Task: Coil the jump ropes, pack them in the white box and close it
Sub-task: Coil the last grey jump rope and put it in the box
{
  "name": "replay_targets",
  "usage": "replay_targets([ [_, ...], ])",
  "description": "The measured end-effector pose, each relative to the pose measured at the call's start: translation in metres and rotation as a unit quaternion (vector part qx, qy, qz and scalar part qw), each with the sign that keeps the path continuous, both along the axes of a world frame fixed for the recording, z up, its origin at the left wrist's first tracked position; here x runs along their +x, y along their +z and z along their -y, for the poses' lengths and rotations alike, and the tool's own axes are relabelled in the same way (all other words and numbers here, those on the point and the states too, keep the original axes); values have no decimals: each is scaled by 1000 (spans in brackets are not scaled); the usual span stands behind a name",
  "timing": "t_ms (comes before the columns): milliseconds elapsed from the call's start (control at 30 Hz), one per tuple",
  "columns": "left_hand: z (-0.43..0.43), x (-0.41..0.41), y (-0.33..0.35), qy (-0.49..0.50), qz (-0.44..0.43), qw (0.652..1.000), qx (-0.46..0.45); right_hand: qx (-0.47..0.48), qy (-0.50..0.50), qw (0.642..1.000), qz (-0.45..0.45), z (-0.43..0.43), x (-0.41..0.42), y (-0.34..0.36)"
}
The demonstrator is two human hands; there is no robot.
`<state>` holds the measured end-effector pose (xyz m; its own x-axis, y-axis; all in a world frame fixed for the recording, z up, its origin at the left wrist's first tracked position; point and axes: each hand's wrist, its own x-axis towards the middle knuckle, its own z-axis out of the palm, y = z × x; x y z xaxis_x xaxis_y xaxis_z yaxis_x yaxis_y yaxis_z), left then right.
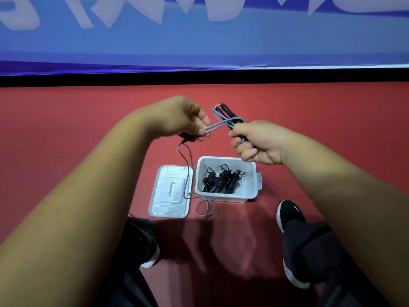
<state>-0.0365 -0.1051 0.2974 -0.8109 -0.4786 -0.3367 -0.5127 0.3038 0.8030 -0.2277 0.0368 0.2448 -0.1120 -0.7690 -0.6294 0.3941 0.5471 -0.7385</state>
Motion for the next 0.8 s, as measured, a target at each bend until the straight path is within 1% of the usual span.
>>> replay_targets([
  [100,-7,-5,-1,-10,77,992,-99,-32,-4,999,43,0,6,5],
  [133,-12,-8,-1,-3,96,989,-112,-42,-7,998,54,0,8,7],
  [200,-21,-14,-1,29,117,989,-84,-52,-19,996,66,1,11,12],
  [267,-27,-17,-2,61,96,993,-36,-52,-47,995,77,3,11,15],
  [333,-27,-18,-3,93,18,995,23,-56,-89,989,105,4,6,15],
  [400,-24,-17,0,124,-68,986,92,-59,-115,984,122,4,0,14],
  [467,-20,-14,4,129,-118,975,134,-59,-118,985,114,3,-3,14],
  [500,-19,-13,6,123,-128,975,130,-61,-115,985,113,3,-3,15],
  [633,-14,-5,9,79,-132,987,56,-79,-105,982,137,2,-5,21],
  [700,-11,-1,9,61,-108,992,31,-84,-101,980,148,3,-8,24],
  [800,-6,3,5,41,-61,997,18,-95,-112,970,192,2,-8,28],
])
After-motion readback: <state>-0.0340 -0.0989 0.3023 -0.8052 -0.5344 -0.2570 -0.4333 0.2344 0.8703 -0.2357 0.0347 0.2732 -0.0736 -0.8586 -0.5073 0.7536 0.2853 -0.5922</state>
